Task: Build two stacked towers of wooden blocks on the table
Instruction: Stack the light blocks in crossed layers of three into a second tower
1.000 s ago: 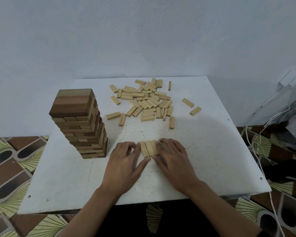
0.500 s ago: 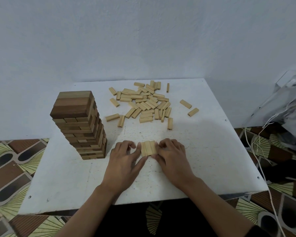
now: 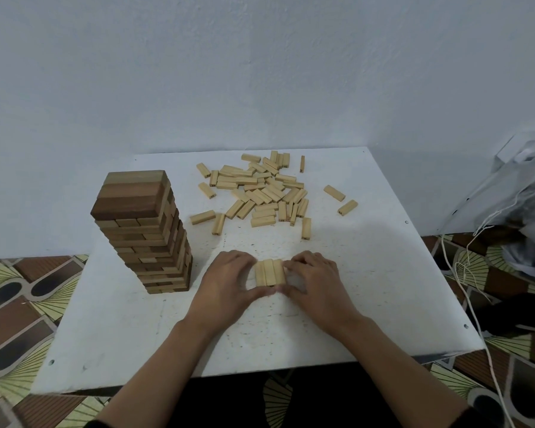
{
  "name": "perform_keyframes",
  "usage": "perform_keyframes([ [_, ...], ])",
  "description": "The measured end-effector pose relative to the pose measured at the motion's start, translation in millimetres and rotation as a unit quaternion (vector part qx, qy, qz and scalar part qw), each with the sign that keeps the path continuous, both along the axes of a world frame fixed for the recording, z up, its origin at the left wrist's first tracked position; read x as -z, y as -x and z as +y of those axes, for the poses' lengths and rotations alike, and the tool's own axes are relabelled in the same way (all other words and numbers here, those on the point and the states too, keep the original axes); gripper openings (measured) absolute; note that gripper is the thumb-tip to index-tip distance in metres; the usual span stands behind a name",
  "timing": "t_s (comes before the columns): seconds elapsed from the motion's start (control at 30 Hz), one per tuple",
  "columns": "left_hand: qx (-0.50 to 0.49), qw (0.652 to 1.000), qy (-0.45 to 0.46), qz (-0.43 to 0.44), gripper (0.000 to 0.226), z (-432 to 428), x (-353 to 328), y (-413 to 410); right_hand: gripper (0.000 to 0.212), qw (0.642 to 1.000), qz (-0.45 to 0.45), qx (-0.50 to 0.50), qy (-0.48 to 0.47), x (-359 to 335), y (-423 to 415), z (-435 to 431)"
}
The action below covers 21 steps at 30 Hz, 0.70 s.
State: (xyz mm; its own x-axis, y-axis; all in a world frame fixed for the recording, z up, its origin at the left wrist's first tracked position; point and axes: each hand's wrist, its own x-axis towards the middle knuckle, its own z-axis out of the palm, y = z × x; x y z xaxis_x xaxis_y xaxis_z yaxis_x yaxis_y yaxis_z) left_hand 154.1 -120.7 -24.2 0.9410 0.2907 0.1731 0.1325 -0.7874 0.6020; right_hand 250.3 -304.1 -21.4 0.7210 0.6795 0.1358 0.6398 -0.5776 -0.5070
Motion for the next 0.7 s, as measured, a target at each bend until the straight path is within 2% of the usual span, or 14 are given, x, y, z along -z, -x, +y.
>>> perform_keyframes([
  [0.1, 0.006, 1.000, 0.026, 0.014, 0.068, 3, -1, -3, 0.062, 0.999, 0.040, -0.007, -0.008, -8, -9, -1],
  [0.27, 0.026, 0.998, 0.019, 0.052, 0.086, 7, -4, -12, 0.076, 0.996, 0.086, -0.005, -0.018, -14, -24, -3],
  [0.47, 0.067, 0.989, 0.023, 0.133, 0.099, 17, -14, -25, 0.082, 0.996, 0.088, -0.030, 0.009, -13, -26, 1],
  [0.53, 0.081, 0.985, 0.029, 0.147, 0.096, 21, -17, -28, 0.082, 0.996, 0.076, -0.036, 0.036, -13, -26, 4],
  [0.7, 0.085, 0.987, 0.040, 0.133, 0.066, 18, -20, -32, 0.073, 0.995, 0.061, -0.049, 0.069, -14, -30, 11],
])
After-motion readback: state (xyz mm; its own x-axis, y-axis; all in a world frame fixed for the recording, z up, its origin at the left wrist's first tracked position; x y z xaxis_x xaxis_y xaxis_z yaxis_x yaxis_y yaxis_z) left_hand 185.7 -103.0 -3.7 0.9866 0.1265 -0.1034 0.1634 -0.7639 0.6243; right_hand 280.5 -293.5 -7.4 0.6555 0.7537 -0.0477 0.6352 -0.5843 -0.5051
